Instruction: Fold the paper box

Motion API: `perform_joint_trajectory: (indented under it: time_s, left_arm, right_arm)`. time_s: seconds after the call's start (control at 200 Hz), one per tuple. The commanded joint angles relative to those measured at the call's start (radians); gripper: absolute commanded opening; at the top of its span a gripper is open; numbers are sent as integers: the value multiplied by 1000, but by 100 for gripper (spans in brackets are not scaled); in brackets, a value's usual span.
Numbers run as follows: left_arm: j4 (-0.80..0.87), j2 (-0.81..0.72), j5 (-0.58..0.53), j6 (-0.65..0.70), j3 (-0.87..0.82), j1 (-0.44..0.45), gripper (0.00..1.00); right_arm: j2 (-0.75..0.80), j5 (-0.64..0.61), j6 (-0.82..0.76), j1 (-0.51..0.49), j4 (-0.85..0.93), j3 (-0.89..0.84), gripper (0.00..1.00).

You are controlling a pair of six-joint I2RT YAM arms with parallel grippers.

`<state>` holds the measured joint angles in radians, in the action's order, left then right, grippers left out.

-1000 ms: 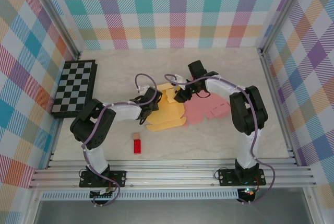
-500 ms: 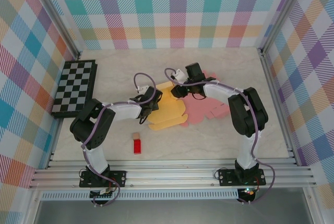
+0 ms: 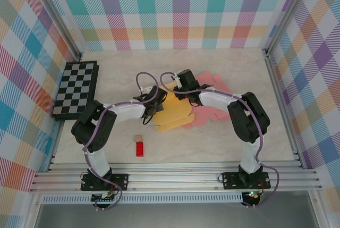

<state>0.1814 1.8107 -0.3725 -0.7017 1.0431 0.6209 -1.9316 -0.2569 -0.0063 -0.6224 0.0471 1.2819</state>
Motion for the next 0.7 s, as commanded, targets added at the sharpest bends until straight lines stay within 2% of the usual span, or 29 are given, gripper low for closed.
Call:
perform_joint_trajectory:
  time_s: [0.0, 0.16, 0.405, 0.585, 0.695]
  left_arm:
    - [67, -42, -4, -73, 25, 0, 0]
    - [118, -31, 5, -115, 52, 0, 0]
    - [149, 10, 34, -140, 96, 2, 0]
    - [147, 9, 43, -151, 102, 5, 0]
    - [157, 10, 41, -143, 109, 6, 0]
  right_arm:
    - [25, -234, 155, 18, 115, 15, 21]
    - [1, -351, 259, -2, 223, 68, 20]
    - [17, -293, 373, -38, 239, 68, 22]
    - [14, -323, 430, -49, 236, 61, 22]
    - [51, -255, 428, -45, 145, 0, 35]
